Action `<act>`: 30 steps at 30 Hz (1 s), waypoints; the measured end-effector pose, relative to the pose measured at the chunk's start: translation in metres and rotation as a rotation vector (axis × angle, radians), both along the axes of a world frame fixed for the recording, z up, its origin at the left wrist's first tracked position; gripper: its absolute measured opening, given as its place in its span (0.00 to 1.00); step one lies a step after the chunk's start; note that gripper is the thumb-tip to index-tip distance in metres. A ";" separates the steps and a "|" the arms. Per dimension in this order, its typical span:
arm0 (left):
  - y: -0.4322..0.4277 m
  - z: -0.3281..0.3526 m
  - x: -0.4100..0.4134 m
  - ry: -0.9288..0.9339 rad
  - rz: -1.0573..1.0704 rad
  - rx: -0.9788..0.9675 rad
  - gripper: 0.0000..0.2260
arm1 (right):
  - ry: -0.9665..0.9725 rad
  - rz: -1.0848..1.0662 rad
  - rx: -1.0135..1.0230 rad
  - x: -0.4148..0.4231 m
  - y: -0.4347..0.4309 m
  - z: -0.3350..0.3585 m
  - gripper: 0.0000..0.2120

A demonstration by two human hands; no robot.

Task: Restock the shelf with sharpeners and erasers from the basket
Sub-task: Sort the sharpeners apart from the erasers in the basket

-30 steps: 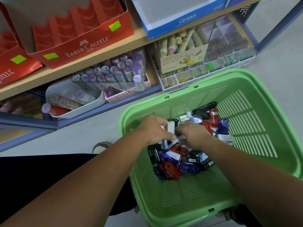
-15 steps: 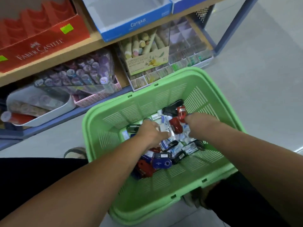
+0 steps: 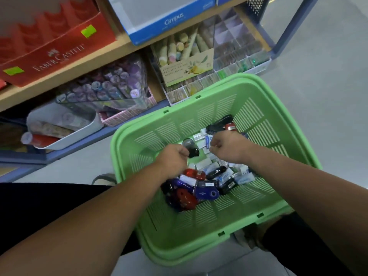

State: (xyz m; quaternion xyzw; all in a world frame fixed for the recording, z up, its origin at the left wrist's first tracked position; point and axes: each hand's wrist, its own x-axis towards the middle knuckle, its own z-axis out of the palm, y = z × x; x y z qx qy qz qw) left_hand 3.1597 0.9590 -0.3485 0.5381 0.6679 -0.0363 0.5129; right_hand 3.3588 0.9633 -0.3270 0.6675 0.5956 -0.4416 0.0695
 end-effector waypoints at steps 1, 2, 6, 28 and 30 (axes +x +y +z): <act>0.005 -0.003 -0.014 0.142 -0.041 0.027 0.10 | 0.009 0.014 -0.036 -0.008 0.000 -0.005 0.13; 0.011 -0.006 -0.024 0.272 -0.072 0.048 0.09 | 0.013 0.035 -0.059 -0.016 -0.001 -0.011 0.13; 0.016 -0.013 -0.025 0.450 -0.104 0.004 0.13 | 0.016 0.139 -0.091 -0.050 -0.009 -0.034 0.15; 0.003 -0.049 -0.016 0.072 0.052 -0.268 0.34 | 0.103 -0.054 -0.079 -0.062 -0.015 -0.089 0.30; 0.005 -0.049 -0.015 0.066 0.048 -0.281 0.35 | 0.150 -0.088 -0.126 -0.061 -0.015 -0.089 0.30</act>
